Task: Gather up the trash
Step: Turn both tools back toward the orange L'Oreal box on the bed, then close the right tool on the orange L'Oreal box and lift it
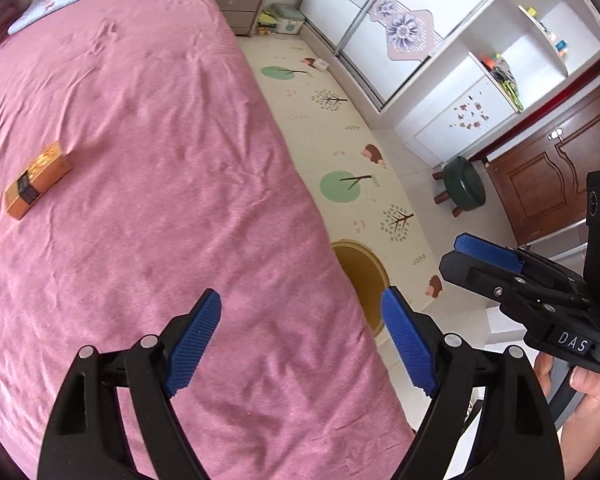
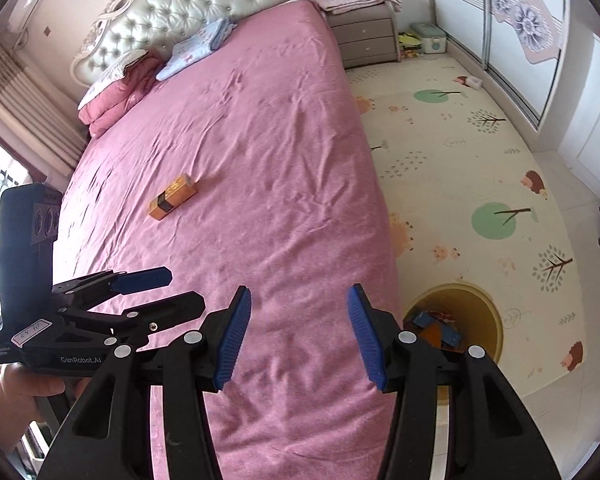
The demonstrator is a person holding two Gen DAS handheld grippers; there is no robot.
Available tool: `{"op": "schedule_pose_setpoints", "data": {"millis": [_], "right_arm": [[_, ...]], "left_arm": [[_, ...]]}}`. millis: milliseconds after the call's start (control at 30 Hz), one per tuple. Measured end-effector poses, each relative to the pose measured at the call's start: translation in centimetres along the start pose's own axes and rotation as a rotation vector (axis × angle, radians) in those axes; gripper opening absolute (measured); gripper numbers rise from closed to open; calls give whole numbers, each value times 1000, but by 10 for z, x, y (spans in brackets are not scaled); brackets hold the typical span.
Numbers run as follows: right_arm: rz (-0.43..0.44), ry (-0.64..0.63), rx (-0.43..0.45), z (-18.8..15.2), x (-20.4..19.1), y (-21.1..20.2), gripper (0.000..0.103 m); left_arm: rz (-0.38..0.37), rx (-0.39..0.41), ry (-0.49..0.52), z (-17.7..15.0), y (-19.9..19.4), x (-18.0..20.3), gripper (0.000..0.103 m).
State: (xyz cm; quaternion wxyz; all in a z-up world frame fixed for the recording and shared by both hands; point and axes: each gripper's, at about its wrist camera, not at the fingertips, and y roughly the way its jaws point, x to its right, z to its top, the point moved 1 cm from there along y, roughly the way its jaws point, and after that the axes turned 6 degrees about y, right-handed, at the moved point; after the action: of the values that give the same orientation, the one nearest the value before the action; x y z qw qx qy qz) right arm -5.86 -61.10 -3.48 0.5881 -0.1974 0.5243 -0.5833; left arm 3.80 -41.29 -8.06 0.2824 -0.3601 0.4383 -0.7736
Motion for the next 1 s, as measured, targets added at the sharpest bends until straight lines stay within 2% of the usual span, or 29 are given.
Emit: {"op": "schedule_pose_setpoints", "data": {"millis": [200, 533, 800, 1000], "right_arm": [[47, -99, -43, 16, -74, 33, 49], [95, -239, -134, 50, -182, 109, 49], [137, -340, -198, 77, -255, 177, 50], [152, -451, -264, 92, -294, 231, 51]], "left_arm": [[69, 18, -70, -11, -30, -71, 83], [131, 68, -210, -20, -70, -191, 84], [157, 81, -301, -23, -78, -270, 84], [176, 71, -360, -25, -68, -317, 84]]}}
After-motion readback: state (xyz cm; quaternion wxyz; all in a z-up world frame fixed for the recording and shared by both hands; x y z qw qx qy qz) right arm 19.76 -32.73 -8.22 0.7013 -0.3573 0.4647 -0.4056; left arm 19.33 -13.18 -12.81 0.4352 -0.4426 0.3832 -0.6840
